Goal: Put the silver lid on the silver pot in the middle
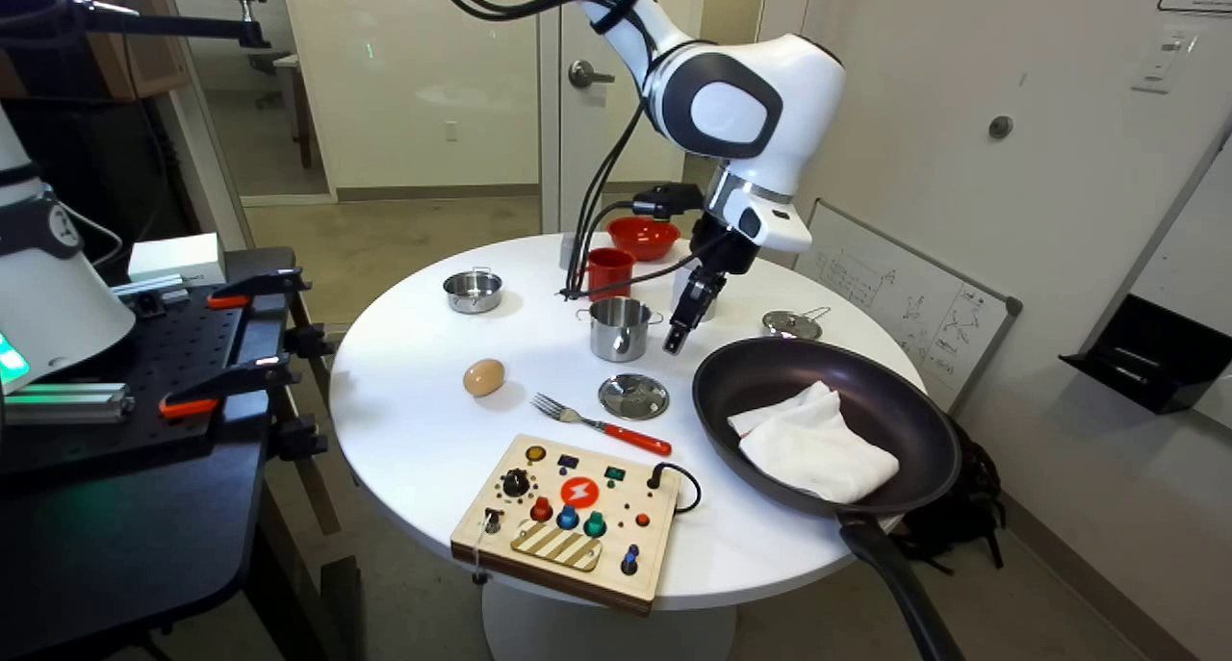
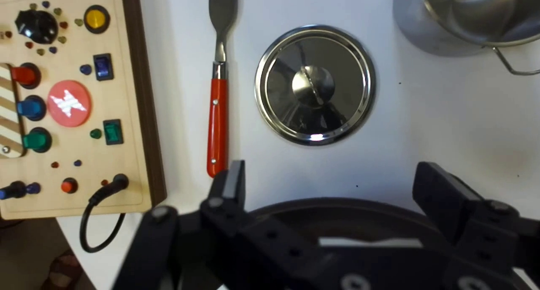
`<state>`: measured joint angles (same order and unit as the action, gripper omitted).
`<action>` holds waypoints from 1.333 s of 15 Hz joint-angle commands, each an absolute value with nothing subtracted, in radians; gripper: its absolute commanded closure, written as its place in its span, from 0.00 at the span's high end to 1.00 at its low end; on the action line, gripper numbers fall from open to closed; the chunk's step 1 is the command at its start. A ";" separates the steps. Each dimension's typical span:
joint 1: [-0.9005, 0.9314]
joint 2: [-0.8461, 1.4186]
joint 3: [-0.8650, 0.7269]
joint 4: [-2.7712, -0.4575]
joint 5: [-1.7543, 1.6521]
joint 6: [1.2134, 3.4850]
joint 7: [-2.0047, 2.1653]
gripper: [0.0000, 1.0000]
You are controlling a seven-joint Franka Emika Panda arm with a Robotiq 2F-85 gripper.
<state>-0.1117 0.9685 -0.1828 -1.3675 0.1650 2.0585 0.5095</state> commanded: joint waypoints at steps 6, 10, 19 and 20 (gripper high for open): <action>-0.128 0.994 -0.158 -1.353 0.136 2.145 0.373 1.00; -0.129 1.028 -0.145 -1.334 0.142 2.179 0.351 1.00; -0.108 1.021 -0.159 -1.399 0.142 2.256 0.392 1.00; -0.105 1.018 -0.162 -1.408 0.142 2.268 0.398 1.00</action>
